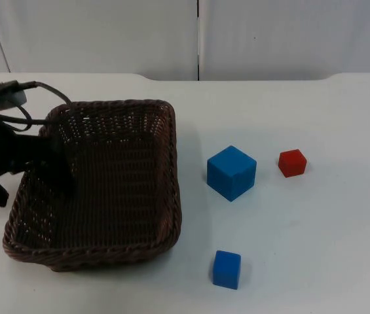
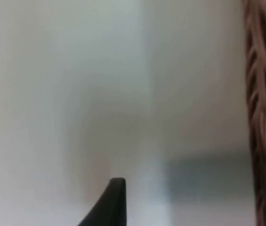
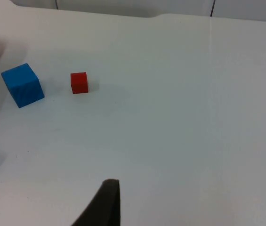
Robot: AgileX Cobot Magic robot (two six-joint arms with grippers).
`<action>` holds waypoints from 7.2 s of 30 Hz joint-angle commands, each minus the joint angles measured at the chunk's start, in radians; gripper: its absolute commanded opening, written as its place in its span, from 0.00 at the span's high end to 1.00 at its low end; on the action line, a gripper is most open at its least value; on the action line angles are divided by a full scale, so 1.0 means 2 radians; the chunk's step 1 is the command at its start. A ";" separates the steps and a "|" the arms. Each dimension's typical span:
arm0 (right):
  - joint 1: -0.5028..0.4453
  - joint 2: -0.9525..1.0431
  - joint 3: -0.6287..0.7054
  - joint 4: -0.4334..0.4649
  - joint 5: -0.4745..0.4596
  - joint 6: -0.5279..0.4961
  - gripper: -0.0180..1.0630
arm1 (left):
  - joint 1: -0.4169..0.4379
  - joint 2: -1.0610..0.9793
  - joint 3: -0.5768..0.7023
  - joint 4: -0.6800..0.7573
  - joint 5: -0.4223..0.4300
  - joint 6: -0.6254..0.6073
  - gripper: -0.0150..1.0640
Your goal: Pick up the basket with the left hand and place the largest block into the basket with the right hand.
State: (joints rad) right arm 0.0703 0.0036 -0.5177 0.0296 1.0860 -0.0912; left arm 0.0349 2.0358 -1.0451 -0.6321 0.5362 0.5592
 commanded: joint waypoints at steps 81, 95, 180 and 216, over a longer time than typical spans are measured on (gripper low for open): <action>-0.003 -0.002 0.001 -0.003 -0.004 -0.003 0.01 | -0.003 -0.250 0.152 -0.047 0.130 -0.007 0.99; -0.003 -0.002 0.001 -0.001 -0.004 -0.003 0.01 | -0.003 -0.250 0.152 -0.048 0.129 -0.007 0.99; 0.156 0.806 -0.348 0.023 -0.186 -0.064 0.01 | -0.003 -0.250 0.152 -0.042 0.122 -0.007 0.99; 0.251 1.036 -0.362 0.044 -0.438 -0.096 0.01 | -0.003 -0.250 0.152 -0.040 0.118 -0.006 0.99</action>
State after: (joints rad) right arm 0.5682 2.0637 -1.2347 0.1126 0.2398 -0.2807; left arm 0.0313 1.5486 -0.7406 -0.6980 0.7677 0.5450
